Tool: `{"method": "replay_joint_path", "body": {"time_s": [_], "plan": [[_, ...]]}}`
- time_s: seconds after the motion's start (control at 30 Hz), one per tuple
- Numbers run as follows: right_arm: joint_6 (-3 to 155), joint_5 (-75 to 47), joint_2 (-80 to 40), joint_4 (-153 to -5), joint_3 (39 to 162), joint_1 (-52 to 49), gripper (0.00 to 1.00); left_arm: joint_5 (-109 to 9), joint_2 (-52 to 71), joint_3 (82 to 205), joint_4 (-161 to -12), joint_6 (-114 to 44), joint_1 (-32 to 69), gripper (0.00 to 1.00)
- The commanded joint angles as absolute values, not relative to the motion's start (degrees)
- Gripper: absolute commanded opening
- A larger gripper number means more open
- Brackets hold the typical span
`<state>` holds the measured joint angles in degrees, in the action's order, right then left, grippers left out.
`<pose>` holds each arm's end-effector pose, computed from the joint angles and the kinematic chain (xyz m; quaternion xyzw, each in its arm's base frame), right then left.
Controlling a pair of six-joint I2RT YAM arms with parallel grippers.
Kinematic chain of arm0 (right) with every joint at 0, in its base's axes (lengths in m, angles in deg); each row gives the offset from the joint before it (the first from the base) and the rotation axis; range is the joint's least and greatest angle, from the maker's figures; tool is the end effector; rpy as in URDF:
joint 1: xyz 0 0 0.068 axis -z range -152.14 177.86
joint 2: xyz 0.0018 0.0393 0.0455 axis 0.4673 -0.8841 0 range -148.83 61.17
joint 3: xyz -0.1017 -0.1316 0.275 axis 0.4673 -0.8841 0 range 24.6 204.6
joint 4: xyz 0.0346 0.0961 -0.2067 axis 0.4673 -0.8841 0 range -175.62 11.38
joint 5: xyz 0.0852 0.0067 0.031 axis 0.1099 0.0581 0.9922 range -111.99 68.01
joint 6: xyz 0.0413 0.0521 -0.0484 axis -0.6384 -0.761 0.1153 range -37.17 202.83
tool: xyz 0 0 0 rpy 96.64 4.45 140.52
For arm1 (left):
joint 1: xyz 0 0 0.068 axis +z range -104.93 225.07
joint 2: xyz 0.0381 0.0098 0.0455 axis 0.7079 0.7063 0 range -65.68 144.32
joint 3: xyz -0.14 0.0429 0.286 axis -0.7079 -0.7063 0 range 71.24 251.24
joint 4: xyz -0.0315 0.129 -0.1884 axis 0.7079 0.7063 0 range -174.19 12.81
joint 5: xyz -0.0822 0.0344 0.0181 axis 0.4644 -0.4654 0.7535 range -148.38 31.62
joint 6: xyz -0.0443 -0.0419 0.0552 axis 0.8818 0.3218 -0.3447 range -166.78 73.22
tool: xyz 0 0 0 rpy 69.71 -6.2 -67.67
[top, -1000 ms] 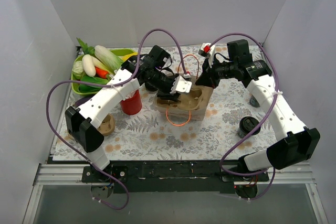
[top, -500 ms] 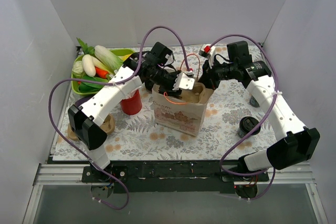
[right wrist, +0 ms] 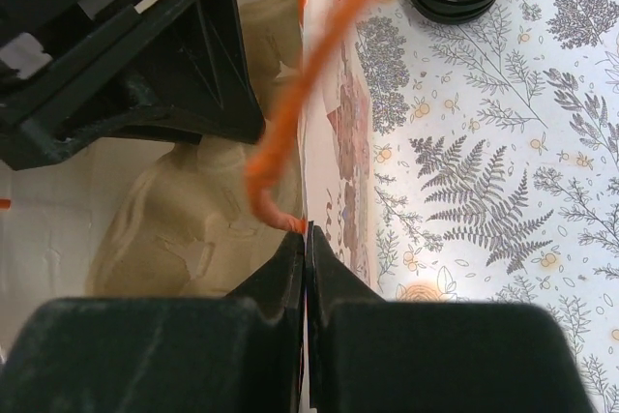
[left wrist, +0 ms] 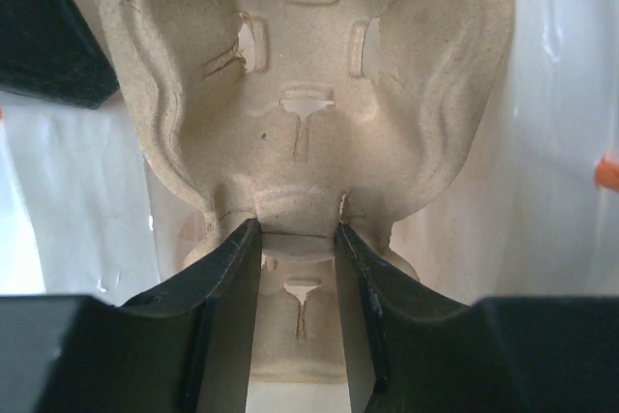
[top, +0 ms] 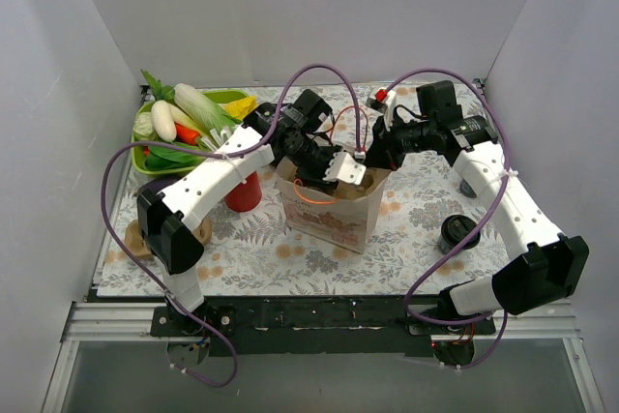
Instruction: Pack the takeout coffee
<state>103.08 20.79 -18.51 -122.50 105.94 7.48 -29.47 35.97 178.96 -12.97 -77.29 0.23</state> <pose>0.2337 0.1386 0.4035 -0.4341 0.7471 0.3339 0.3768 0.2202 -0.2677 0.3790 0.6204 0.7157 -0.2679 0.1764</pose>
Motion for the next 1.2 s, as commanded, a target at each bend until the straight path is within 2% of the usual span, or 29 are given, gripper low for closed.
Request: {"method": "replay_joint_path", "body": {"time_s": [0.0,0.17,0.57,1.17], "plan": [[103.9,25.6,-17.4,-123.7,107.0,6.9,0.01,-30.2,37.9,180.4,-11.3,-78.2,0.0,0.0],[105.2,26.3,-17.8,-125.2,108.1,6.2,0.01,-28.0,40.6,183.0,-9.0,-78.0,-0.2,0.0],[105.2,26.7,-18.2,-125.7,107.2,5.4,0.01,-31.2,38.8,178.8,-6.7,-84.5,-1.3,0.0],[104.0,27.4,-20.2,-124.5,108.4,5.4,0.01,-35.3,35.6,166.0,-17.4,-87.9,-2.0,0.0]]}}
